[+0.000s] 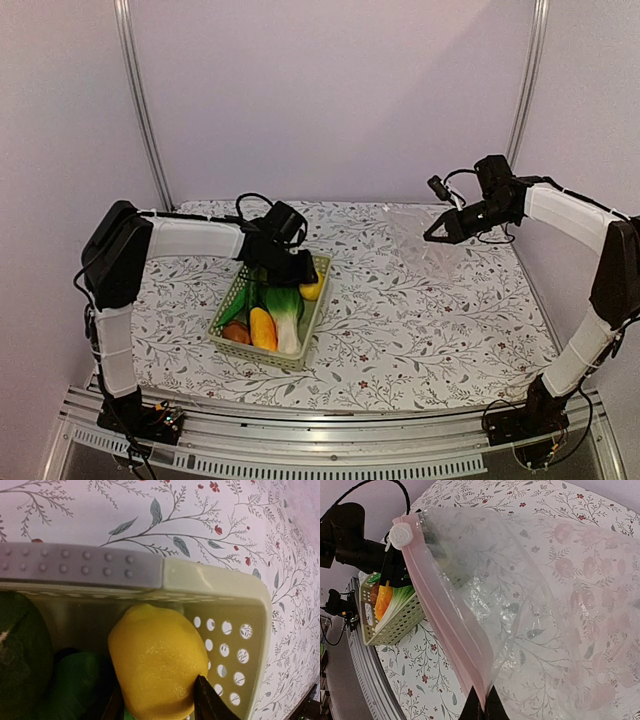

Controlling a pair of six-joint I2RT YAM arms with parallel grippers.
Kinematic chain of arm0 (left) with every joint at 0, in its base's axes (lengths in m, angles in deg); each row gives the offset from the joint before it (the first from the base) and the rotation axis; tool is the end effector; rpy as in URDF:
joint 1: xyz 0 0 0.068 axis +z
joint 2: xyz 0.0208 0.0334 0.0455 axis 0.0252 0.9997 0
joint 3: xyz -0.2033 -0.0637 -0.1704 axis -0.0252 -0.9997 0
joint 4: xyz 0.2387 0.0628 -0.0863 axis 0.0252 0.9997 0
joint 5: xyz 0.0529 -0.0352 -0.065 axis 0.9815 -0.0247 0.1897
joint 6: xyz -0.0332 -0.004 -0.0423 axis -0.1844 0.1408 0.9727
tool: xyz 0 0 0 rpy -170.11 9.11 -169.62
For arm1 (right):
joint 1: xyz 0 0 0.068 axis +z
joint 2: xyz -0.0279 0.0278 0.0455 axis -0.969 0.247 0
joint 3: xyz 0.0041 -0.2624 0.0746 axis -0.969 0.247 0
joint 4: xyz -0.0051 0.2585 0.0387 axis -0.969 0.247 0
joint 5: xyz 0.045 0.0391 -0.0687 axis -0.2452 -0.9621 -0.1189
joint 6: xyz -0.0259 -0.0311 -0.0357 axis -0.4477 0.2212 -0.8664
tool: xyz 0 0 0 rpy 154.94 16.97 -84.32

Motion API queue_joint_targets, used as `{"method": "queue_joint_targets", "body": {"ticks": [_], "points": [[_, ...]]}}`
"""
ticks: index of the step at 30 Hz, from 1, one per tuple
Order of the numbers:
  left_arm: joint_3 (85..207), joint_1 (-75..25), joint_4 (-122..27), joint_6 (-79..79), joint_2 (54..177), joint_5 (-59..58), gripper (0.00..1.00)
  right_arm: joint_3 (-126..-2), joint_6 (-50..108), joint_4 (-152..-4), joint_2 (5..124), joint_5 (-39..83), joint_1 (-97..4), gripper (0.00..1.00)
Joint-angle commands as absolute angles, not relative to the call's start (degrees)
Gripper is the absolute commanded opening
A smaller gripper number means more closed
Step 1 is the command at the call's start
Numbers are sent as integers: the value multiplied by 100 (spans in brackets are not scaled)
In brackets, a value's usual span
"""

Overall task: Place the food in the zip-top bag and seal the zipper
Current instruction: Pick up the fake fruit from the bin.

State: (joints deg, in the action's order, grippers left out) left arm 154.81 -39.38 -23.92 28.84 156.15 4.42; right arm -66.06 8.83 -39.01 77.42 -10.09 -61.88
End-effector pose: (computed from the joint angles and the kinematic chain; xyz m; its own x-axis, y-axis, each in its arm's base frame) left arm 0.3247 -0.2832 0.1677 -0.9199 -0.0642 -0.3868 0.1033 0.9119 -0.3971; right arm 0.3317 0.1048 0.2820 -0.6580 -0.3433 -0.6702 -0.7015 0.6031 0.3798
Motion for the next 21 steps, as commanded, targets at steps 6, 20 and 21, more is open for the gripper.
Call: {"method": "queue_joint_targets", "body": {"ticks": [6, 20, 21], "points": [[15110, -3853, -2256, 2823, 14727, 765, 32, -6526, 829, -3925, 7549, -996, -6161, 0], [14904, -4216, -3271, 2398, 13376, 945, 31, -6799, 990, -3880, 7686, -753, -6127, 0], [14893, -4265, -3443, 2379, 13340, 835, 31, -6878, 1045, -3858, 7726, -678, -6134, 0]]}}
